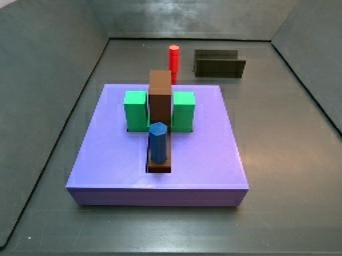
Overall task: Pick up the red object. Move up. Move to above the board. Insert the red object.
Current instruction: Pick up the red object.
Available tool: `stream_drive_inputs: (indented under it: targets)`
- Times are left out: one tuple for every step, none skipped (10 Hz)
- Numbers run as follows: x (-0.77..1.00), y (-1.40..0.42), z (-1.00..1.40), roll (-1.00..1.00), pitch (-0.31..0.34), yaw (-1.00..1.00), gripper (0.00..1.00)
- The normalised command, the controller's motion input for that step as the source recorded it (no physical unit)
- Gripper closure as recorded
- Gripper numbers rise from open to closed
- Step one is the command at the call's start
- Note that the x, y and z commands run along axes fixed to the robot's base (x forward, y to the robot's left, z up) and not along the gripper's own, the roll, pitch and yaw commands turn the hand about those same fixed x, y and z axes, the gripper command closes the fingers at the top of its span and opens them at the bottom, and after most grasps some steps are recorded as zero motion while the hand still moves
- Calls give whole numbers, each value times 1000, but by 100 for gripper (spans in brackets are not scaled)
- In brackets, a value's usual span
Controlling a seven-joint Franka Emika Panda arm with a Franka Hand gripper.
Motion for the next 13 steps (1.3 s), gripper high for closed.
stream_drive_inputs:
  targets:
    - [0,-9,0,0,-4,0,0]
    - [0,-534,-137,0,-60,120,0]
    - [0,-891,-277,-10,-57,89,0]
    - [123,-817,-423,-83,-36,0,0]
    - [154,-583,-431,-167,-69,-31,0]
    - [100,-440,-437,-190,-97,-43,0]
    - [43,-337,-417,-200,-114,-60,0]
    - [23,-246,-380,-223,-123,-94,0]
    - [9,-157,-311,-209,-119,-89,0]
    - [0,-20,-211,-110,-64,-63,0]
    - [0,-17,-111,-54,-26,0,0]
    - [14,-131,-206,-159,-100,-29,0]
    - [43,-149,-194,-124,-77,-9,0]
